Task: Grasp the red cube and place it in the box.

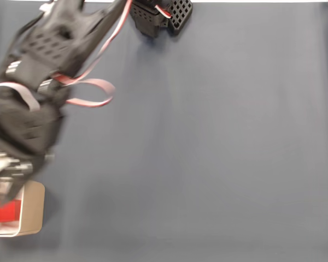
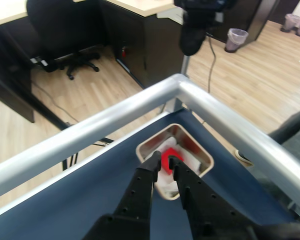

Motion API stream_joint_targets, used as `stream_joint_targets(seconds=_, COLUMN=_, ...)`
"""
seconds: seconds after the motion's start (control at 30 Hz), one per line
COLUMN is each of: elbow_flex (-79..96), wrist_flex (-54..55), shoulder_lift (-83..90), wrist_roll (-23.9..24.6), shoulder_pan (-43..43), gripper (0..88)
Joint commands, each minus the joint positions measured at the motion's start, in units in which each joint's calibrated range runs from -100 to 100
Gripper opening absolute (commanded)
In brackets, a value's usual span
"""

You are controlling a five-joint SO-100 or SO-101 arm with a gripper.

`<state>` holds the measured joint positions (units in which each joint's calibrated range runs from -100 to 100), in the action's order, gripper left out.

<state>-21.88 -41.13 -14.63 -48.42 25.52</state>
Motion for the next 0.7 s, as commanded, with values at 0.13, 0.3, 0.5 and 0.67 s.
stream_joint_targets(seconds=0.13, elbow_flex=38.03, wrist_flex=8.67, shoulder_lift=36.73, wrist_roll=1.37, shoulder_pan=-17.14, gripper=0.0)
stream_joint_targets(seconds=0.3, elbow_flex=58.74, wrist_flex=9.90, shoulder_lift=55.19, wrist_roll=1.07, shoulder_pan=-23.89, gripper=0.0)
stream_joint_targets(seconds=0.5, elbow_flex=84.56, wrist_flex=9.33, shoulder_lift=76.94, wrist_roll=-0.68, shoulder_pan=-26.37, gripper=0.0)
stream_joint_targets(seconds=0.67, elbow_flex=104.00, wrist_flex=5.31, shoulder_lift=94.79, wrist_roll=-1.07, shoulder_pan=-26.37, gripper=0.0)
